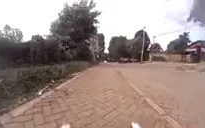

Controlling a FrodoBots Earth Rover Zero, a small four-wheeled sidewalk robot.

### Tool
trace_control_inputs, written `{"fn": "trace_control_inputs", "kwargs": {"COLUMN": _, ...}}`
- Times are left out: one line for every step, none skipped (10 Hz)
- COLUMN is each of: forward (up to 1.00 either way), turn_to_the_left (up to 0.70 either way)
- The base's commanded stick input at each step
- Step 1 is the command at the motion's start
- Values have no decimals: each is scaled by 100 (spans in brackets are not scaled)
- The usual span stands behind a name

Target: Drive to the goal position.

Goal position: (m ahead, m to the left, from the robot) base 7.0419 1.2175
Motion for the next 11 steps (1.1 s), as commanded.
{"fn": "trace_control_inputs", "kwargs": {"forward": 50, "turn_to_the_left": 0}}
{"fn": "trace_control_inputs", "kwargs": {"forward": 50, "turn_to_the_left": 0}}
{"fn": "trace_control_inputs", "kwargs": {"forward": 50, "turn_to_the_left": 0}}
{"fn": "trace_control_inputs", "kwargs": {"forward": 50, "turn_to_the_left": 0}}
{"fn": "trace_control_inputs", "kwargs": {"forward": 50, "turn_to_the_left": 0}}
{"fn": "trace_control_inputs", "kwargs": {"forward": 50, "turn_to_the_left": 0}}
{"fn": "trace_control_inputs", "kwargs": {"forward": 50, "turn_to_the_left": 0}}
{"fn": "trace_control_inputs", "kwargs": {"forward": 50, "turn_to_the_left": 0}}
{"fn": "trace_control_inputs", "kwargs": {"forward": 50, "turn_to_the_left": 0}}
{"fn": "trace_control_inputs", "kwargs": {"forward": 50, "turn_to_the_left": 0}}
{"fn": "trace_control_inputs", "kwargs": {"forward": 50, "turn_to_the_left": 0}}
